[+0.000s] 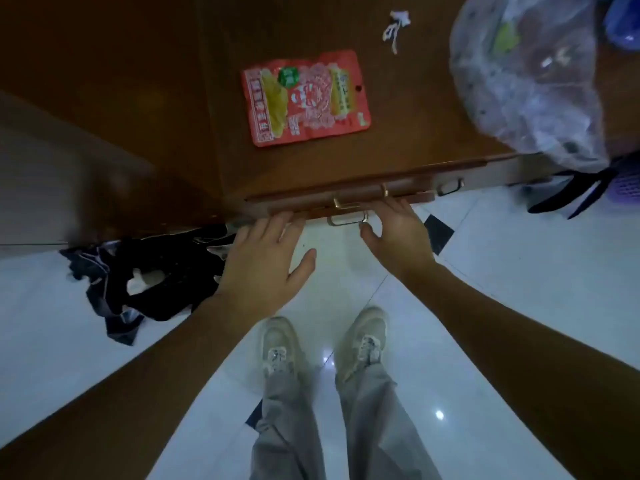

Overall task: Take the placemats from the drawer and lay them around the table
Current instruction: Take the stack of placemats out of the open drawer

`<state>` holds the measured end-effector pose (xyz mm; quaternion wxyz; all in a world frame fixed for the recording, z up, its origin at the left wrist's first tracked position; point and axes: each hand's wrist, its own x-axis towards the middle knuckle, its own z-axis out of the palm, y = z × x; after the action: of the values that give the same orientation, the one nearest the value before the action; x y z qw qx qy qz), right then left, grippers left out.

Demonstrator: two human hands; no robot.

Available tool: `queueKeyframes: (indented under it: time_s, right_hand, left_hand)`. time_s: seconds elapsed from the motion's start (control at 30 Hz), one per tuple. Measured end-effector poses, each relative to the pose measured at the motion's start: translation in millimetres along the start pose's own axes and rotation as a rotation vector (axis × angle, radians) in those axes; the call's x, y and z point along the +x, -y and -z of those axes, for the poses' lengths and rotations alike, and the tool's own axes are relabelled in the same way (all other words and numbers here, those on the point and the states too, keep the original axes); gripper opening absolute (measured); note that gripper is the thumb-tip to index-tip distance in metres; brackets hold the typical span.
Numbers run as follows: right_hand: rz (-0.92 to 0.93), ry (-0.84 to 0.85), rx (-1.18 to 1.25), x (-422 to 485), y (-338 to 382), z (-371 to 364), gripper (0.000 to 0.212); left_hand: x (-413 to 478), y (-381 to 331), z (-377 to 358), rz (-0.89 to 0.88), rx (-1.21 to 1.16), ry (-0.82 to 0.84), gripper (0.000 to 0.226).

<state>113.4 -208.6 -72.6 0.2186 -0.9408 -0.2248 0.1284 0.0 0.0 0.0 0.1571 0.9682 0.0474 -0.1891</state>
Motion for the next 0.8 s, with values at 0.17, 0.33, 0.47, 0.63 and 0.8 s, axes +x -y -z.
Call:
queueKeyframes:
  time_s: [0.17, 0.33, 0.47, 0.63, 0.8]
  right_hand:
    - [0.032, -0.079, -0.063, 21.0, -18.3, -34.8, 0.028]
    - [-0.008, -0.167, 0.005, 15.5, -18.6, -48.7, 0.023]
    - [-0.099, -0.231, 0.077, 6.2, -9.7, -57.8, 0.015]
    - [-0.189, -0.246, 0.084, -14.6, -2.6, -63.6, 0.009]
    - [-0.216, -0.232, 0.069, -52.1, -4.5, -68.9, 0.010]
  left_hand:
    - [15.4, 21.8, -26.0, -0.070, 0.029, -0.081, 0.059]
    - [16.2, 27.9, -32.0, -0.140, 0.025, -0.135, 0.058]
    - [15.2, 26.8, -38.1, -0.163, 0.059, -0.080, 0.059]
    - [-4.5, 25.1, -46.2, -0.166, 0.082, -0.020, 0.060]
    - [-44.6, 22.1, -55.8, -0.135, 0.062, -0.045, 0.059]
